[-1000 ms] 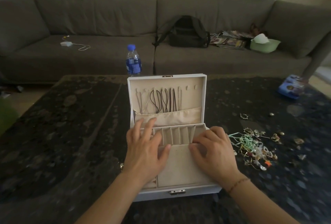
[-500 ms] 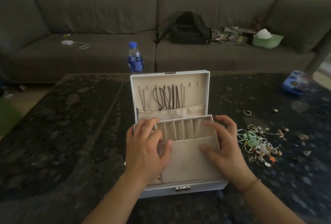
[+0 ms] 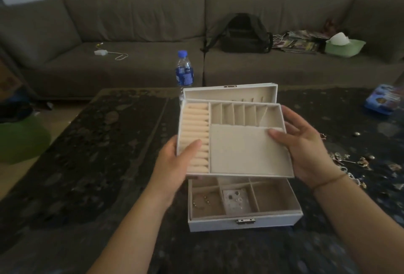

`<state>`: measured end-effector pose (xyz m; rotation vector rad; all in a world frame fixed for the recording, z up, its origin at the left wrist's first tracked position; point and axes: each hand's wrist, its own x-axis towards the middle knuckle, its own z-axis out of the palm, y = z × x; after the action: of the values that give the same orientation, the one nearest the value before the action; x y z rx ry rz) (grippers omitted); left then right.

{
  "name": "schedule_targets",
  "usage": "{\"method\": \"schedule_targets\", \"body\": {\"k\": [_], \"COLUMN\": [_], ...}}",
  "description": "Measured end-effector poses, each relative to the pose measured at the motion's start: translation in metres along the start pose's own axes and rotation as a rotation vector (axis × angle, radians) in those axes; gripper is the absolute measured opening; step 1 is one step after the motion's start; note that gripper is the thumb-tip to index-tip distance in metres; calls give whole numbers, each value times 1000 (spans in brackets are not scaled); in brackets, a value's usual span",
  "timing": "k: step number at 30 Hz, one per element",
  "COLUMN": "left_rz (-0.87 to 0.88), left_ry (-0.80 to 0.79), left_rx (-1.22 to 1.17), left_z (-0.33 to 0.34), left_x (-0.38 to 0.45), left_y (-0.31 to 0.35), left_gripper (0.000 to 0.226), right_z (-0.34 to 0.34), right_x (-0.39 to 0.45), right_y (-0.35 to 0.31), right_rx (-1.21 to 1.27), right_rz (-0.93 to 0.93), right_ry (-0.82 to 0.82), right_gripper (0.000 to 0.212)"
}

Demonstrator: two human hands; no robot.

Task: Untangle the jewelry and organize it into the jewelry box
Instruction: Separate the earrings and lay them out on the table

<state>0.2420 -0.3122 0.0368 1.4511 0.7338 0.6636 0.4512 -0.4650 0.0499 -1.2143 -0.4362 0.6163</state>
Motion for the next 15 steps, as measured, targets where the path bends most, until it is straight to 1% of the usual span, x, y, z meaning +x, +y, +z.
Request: {"method": "schedule_targets", "body": {"k": [1,3,5,7,9,13,15], "left_rz": [-26,-48,-82,-137,-210,-336,-372], "left_ry": [19,60,94,129,164,212,257], "left_rx": [-70,-184,-266,-291,-288,-264,-261], "left_z": [-12,-43,-79,-116,-147,-199,-217], "left_x": [1,2,-3,-11,-21,-35,-38], "left_y": [5,7,4,-7,-19,-51,-65], "left_gripper": [26,31,35,28,18,18,21], "right_z": [14,42,62,67,59,27,7], "right_x": [-1,-3,-5,-8,-14,-29,-35], "right_y": [-1,3,6,6,9,31,40], "right_rx": [4,-20,-97,-118,-160,-308,-351], "right_rz": [-14,-38,-75,-114,-127,-77,-62], "right_ry": [-26,-89,-124,-77,-2,68,110], "right_gripper": [64,59,44,29,21,19,19]}}
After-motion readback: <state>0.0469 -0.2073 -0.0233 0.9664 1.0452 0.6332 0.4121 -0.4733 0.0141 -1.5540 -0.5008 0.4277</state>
